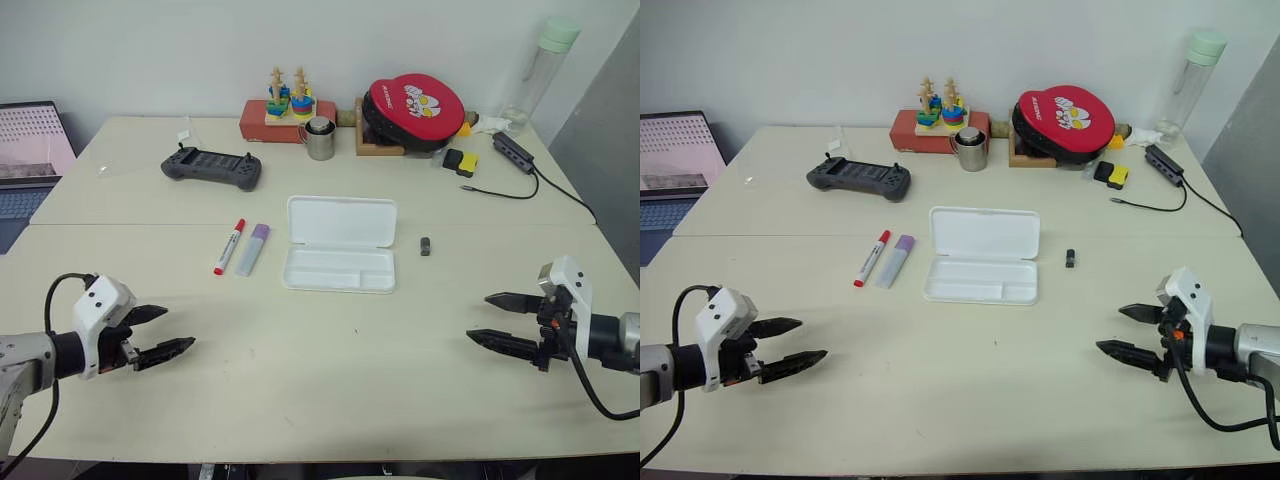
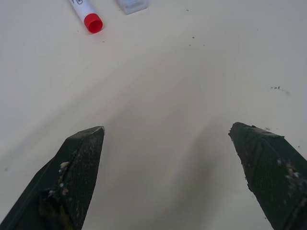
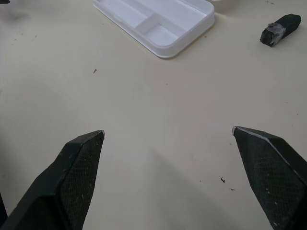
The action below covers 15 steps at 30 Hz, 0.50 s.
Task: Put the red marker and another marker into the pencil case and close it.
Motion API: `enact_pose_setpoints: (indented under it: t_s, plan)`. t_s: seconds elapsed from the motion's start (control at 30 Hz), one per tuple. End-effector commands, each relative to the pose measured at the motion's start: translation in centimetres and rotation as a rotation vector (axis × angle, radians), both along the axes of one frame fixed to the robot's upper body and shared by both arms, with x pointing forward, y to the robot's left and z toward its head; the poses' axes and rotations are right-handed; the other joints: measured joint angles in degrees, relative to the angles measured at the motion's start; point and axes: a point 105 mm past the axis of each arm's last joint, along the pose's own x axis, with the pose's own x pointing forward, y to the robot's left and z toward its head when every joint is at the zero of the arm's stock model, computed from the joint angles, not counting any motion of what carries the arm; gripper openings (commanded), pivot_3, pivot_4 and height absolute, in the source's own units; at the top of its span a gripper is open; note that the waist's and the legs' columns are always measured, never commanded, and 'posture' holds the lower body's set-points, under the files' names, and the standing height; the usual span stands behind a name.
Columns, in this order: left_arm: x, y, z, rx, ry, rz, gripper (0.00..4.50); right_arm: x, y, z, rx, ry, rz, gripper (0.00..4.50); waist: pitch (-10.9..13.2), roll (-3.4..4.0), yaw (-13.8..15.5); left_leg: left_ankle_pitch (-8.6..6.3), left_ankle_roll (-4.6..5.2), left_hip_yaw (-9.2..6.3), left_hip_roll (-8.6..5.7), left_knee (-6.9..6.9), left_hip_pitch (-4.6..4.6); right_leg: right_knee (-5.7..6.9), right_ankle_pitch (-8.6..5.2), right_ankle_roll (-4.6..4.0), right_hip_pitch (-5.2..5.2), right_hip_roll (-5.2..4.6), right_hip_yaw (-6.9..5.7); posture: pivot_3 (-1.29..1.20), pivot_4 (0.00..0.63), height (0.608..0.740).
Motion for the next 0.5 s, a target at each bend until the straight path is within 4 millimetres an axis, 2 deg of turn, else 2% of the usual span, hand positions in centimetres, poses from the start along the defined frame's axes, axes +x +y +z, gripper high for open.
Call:
enact_pose_setpoints:
  t_s: [0.03, 0.5]
  plan:
    - [0.03, 0.09, 0.56, -0.010, -0.015, -0.008, 4.46, -0.10, 0.25, 1.00, 0.006, -0.042, 0.016, 4.50, 0.0, 0.00, 0.0, 0.00, 0.00, 0.00, 0.00, 0.00, 0.00, 0.00, 0.00, 0.00, 0.00, 0.00, 0.00, 0.00, 0.150, 0.740]
    - [0.46, 0.27, 0.26, -0.004, -0.032, 0.001, 4.46, 0.13, 0.12, 0.88, 0.018, -0.043, 0.015, 4.50, 0.0, -0.03, 0.0, 0.00, 0.00, 0.00, 0.00, 0.00, 0.00, 0.00, 0.00, 0.00, 0.00, 0.00, 0.00, 0.00, 0.150, 0.740]
